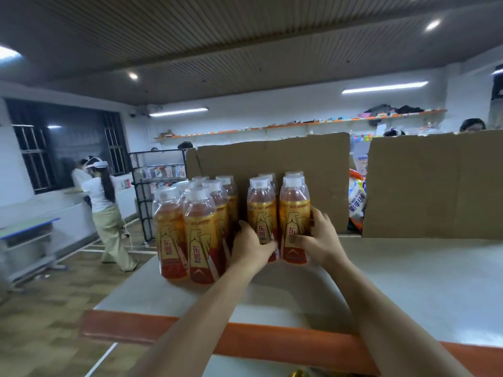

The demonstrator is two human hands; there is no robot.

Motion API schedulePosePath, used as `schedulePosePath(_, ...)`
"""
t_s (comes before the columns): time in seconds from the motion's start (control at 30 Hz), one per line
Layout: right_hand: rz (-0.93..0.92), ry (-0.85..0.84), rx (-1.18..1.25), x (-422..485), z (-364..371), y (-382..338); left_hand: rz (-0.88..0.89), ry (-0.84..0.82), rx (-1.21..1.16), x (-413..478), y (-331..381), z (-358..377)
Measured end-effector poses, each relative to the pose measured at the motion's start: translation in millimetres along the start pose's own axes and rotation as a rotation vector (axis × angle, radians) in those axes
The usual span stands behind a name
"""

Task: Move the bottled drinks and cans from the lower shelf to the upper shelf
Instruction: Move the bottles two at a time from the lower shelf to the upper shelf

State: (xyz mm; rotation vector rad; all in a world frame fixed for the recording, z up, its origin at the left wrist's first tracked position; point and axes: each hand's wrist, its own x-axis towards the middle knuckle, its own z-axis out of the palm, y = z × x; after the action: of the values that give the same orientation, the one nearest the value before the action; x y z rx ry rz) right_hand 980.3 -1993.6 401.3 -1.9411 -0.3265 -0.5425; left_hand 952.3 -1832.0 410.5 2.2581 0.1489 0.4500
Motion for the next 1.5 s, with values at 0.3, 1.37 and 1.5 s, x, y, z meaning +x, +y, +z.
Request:
schedulePosePath(0.3, 0.119, 0.058, -0.133, -18.2, -22.7, -8.7, 0.182, 0.018, 0.371, -37.4, 16.4, -25.6)
schedulePosePath(1.37, -0.105, -0.222, -0.948, -236.6, -6.3, -151.8, 0.436, -0.586, 0.426, -204.0, -42.3, -119.1)
schedulePosePath(1.5, -0.049, -0.322, -0.996, -266.7, -2.8, -139.6, 0.430, -0.627, 0.421, -224.6, -56.7, -98.7)
